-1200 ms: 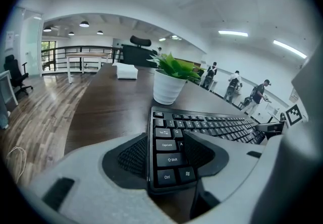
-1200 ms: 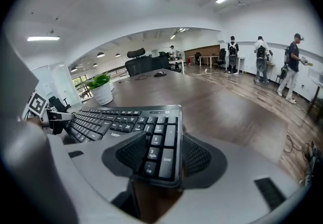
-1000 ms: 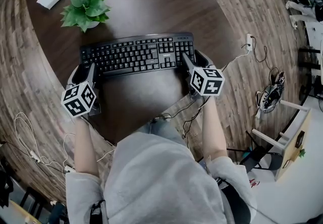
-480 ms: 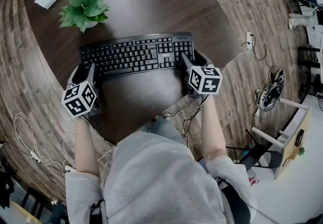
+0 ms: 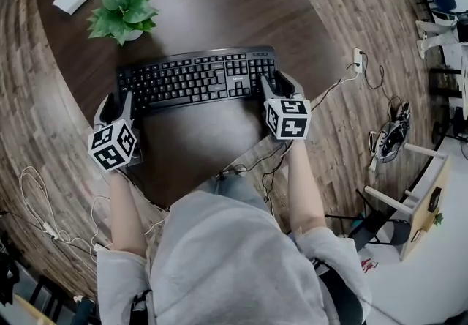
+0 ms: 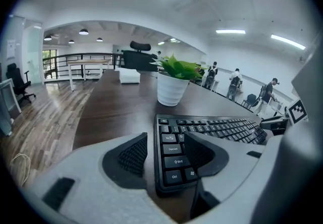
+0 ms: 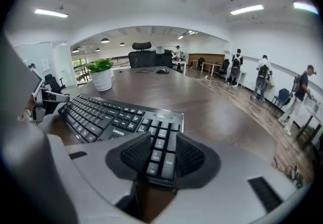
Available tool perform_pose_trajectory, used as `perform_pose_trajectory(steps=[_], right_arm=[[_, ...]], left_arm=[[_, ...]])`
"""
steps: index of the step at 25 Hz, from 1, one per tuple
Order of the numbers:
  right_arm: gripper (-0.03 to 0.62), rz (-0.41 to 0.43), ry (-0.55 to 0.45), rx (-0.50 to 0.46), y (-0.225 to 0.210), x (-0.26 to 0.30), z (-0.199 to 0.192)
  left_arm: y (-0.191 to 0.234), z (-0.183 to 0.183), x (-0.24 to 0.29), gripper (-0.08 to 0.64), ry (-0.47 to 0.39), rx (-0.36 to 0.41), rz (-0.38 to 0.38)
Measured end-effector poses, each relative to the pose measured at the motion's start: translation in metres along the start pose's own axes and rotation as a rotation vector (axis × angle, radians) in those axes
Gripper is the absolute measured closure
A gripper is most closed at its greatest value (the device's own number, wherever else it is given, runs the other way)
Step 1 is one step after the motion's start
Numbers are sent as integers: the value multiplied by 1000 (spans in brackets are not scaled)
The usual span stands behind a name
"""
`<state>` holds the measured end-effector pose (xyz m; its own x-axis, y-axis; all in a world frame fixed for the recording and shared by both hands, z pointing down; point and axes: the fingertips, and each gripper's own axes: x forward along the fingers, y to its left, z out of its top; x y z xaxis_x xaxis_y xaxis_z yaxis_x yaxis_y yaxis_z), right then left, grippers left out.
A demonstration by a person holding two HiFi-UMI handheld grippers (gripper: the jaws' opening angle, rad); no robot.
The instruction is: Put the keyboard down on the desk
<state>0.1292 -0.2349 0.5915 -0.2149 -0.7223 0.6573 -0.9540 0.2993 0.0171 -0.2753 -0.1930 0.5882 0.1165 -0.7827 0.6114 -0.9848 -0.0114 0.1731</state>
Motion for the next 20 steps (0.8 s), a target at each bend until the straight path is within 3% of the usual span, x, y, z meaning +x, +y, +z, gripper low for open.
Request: perform_pose_trajectory(steps=[2,5,7,13,20], right_arm=[[464,-15,-32,-9,1,-7,7],[565,-15,-88,20,3,-19,18],[575,15,-110,26,8,-27,22],[580,64,-169,-17,23,-50,33],[580,112,-259,17,31,-87,48]], left_arm=[[0,4,-9,351,-20,7,9],[-2,14,-23,481,-64,36,51],[-5,21,-32,530,-99,58,70],[-31,38,-63,551,-195,89,-5],[-56,52,-106,551,-279,177,-17]])
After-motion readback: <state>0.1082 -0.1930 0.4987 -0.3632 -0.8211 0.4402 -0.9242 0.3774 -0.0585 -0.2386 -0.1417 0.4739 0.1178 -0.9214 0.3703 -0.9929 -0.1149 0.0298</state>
